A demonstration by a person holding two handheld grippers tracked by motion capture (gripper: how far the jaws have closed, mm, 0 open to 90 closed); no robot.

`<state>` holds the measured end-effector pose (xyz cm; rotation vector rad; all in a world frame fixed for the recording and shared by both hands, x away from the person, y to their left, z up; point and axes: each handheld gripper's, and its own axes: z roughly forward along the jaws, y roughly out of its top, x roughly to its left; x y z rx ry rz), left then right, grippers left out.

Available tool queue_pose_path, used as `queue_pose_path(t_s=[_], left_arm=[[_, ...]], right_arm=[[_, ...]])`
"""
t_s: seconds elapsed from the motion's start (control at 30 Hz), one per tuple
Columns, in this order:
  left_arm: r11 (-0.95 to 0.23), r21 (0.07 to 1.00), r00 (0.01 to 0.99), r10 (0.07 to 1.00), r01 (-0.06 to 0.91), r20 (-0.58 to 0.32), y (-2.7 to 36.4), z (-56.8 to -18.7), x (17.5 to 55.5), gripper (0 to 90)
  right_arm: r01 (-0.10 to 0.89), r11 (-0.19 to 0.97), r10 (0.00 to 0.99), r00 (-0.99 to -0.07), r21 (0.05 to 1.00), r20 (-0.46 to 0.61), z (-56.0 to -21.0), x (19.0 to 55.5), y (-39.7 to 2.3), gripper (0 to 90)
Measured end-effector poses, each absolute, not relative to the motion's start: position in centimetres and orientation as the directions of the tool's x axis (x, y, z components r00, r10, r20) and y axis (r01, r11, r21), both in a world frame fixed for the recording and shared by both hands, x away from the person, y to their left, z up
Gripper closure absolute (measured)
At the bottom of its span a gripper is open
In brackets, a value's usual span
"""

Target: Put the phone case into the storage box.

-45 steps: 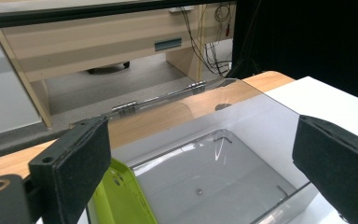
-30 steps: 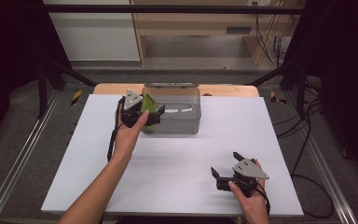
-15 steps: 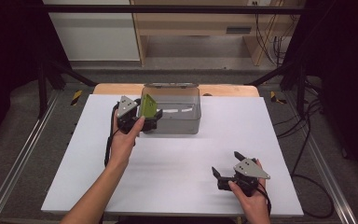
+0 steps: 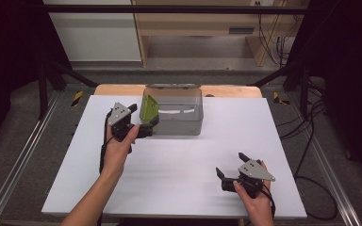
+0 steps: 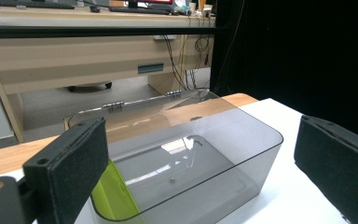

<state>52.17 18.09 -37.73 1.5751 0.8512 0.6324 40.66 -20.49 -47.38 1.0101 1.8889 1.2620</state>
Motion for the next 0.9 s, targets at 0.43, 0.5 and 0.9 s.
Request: queue_pose_path(t_s=[0.43, 0.5, 0.9], left_arm=[[-0.038, 0.987, 0.593, 0.802, 0.158, -0.064, 18.9, -37.5, 51.1, 2.5], [-0.032, 0.988, 0.595, 0.801, 0.153, -0.066, 19.0, -37.3, 50.9, 2.5], [-0.015, 0.990, 0.594, 0.801, 0.139, -0.071, 19.8, -36.8, 50.5, 2.4]], right_arm=[[0.242, 0.236, 0.866, -0.492, 0.941, -0.090, -47.3, 40.7, -20.7, 4.1], [0.242, 0.234, 0.866, -0.492, 0.942, -0.089, -47.3, 40.7, -20.7, 4.1], [0.238, 0.230, 0.869, -0.486, 0.943, -0.089, -47.3, 40.7, -20.9, 4.0]])
